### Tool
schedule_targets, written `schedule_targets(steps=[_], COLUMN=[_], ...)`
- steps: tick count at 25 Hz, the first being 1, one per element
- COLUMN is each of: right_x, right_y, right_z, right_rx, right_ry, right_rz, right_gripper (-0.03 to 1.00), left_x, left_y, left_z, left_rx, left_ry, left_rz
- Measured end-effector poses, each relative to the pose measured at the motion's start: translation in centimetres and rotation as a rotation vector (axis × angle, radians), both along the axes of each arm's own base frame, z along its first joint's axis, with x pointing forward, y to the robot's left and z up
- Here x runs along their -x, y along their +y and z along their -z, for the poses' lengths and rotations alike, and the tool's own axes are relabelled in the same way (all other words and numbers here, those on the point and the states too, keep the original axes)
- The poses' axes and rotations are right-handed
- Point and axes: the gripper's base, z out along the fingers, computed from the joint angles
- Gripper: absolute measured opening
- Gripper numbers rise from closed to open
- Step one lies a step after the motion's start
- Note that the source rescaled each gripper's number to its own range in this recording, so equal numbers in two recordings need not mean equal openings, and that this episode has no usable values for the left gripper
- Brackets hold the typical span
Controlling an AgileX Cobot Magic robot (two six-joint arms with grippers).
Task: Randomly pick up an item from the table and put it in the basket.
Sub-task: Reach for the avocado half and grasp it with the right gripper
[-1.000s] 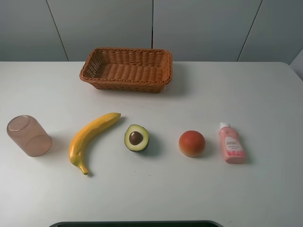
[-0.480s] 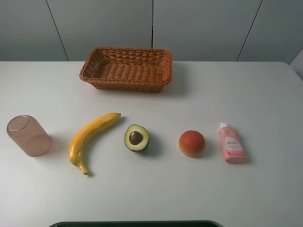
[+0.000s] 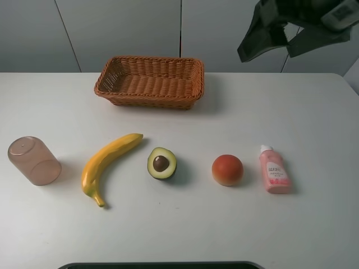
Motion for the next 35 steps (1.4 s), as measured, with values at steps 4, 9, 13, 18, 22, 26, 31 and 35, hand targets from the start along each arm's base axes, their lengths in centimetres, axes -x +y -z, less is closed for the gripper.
schedule_targets(steps=[4, 9, 13, 18, 22, 26, 31, 35], right_x=[-0.2, 0.3, 1.3, 2.0, 1.8, 1.6, 1.3, 1.1], right_y=[4.2, 9.0, 12.5, 15.1, 15.6, 15.9, 16.2, 16.3], right_z=[2.3, 5.8, 9.3, 13.1, 15.2, 16.3, 17.9, 18.9], right_rx=[-0.001, 0.028, 0.082, 0.134, 0.171, 0.176, 0.196, 0.209], right_ry=[0.058, 0.118, 0.180, 0.228, 0.256, 0.258, 0.271, 0.276], right_rz=[0.008, -0.027, -0.095, -0.143, -0.148, -0.145, -0.143, -0.145], right_gripper=[0.98, 0.98, 0.98, 0.98, 0.98, 0.98, 0.98, 0.98], left_x=[0.0, 0.0, 0.0, 0.0, 0.0, 0.0, 0.0, 0.0], left_y=[0.0, 0.0, 0.0, 0.0, 0.0, 0.0, 0.0, 0.0], left_z=[0.0, 0.0, 0.0, 0.0, 0.0, 0.0, 0.0, 0.0], left_rx=[0.000, 0.000, 0.000, 0.000, 0.000, 0.000, 0.000, 0.000], left_ry=[0.000, 0.000, 0.000, 0.000, 0.000, 0.000, 0.000, 0.000], left_rz=[0.000, 0.000, 0.000, 0.000, 0.000, 0.000, 0.000, 0.000])
